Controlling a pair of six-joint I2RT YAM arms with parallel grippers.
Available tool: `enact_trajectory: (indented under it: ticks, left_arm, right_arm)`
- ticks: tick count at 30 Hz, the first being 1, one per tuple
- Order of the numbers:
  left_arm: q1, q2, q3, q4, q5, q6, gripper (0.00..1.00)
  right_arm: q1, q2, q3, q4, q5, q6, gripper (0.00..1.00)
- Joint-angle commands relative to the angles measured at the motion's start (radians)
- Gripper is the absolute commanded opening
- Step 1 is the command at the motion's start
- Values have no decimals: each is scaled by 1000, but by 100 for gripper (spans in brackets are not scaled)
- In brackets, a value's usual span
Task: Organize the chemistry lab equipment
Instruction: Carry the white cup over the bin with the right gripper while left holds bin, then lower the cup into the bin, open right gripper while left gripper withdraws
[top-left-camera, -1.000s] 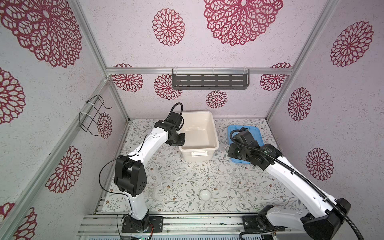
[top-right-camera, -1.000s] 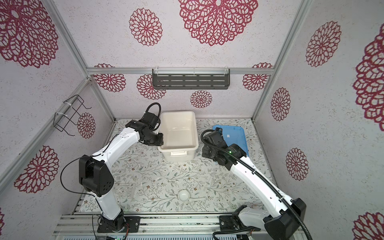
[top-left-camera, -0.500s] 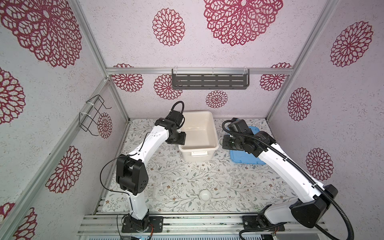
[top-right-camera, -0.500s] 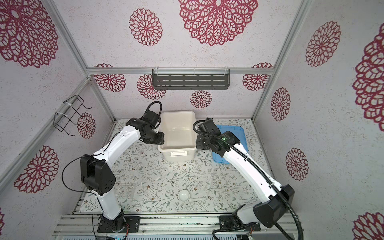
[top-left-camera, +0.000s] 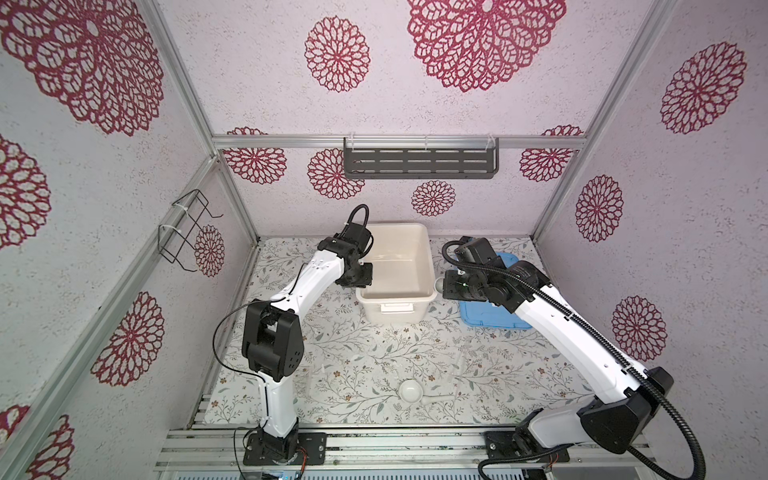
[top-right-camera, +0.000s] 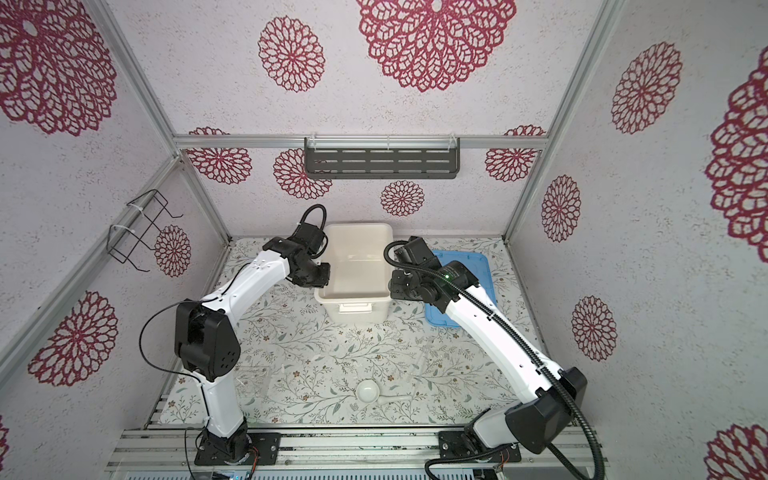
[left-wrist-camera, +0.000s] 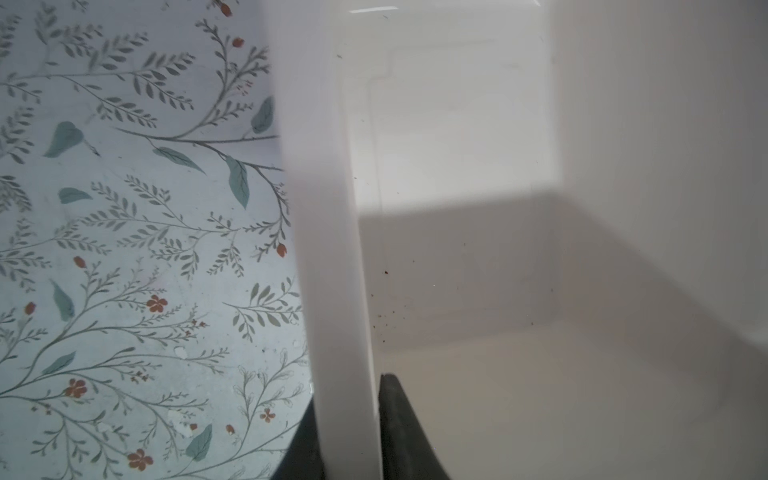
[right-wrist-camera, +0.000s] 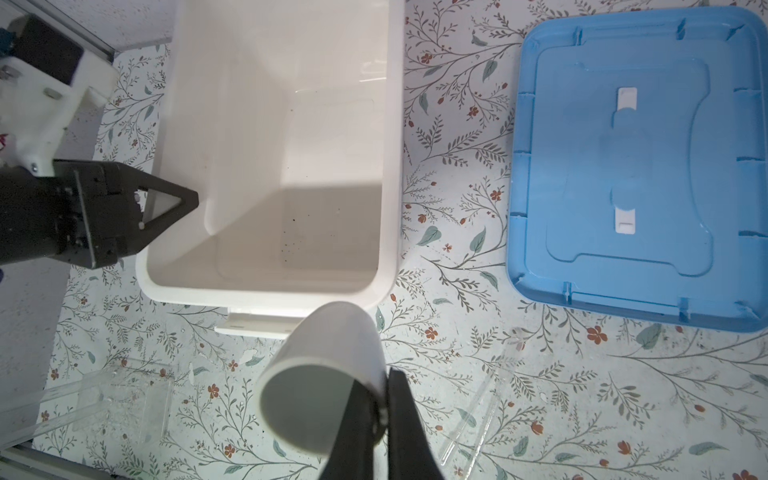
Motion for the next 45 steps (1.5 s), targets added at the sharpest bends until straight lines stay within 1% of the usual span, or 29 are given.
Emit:
enact_trajectory:
  ticks: [1,8,12,15,18,21,23,24,26,28,30,34,37,39,43,45]
  left_arm:
    - [-6,5,33,-30,25,52,16]
    - [-6,-17,34,-75,58,145,16]
    - [-4,-30,16,-85,113,223,16]
    - [-6,-24,19,-93,178,259,15]
    - [-7,-25,23,-91,220,285,16]
    - [-9,-34,24,-69,238,307,16]
    - [-12,-36,24,-60,229,318,16]
    - [-14,-36,29,-55,213,324,19]
    - [-16,-38,33,-44,195,335,30]
    - [-17,-44,32,-24,177,345,35]
    - [-16,-51,45,-14,144,345,42]
    - [-8,-76,64,-7,111,334,45]
    - [11,-122,59,2,117,293,47]
    - [34,-168,36,15,148,252,49]
    - [96,-265,-38,58,235,171,53]
    - [136,-312,-86,78,302,129,53]
  right_arm:
    - [-4,-5,42,-16,-2,-31,0]
    - [-4,19,67,-35,-32,-56,0]
    - [-4,51,94,-66,-51,-82,0]
    - [-4,80,120,-87,-66,-98,0]
    - [-4,120,147,-110,-83,-114,0]
    - [-4,166,164,-123,-114,-112,0]
    - [-4,204,173,-118,-147,-94,0]
    - [-4,222,180,-118,-157,-79,0]
    - [-4,267,191,-115,-181,-71,0]
    - [-4,308,205,-116,-205,-88,0]
    - [-4,367,243,-144,-220,-139,0]
    - [-4,478,332,-213,-214,-227,0]
    - [-4,542,366,-228,-214,-291,0]
    - [-4,581,387,-243,-200,-334,0]
    - [-1,648,439,-268,-126,-435,0]
    - [0,663,438,-263,-127,-531,0]
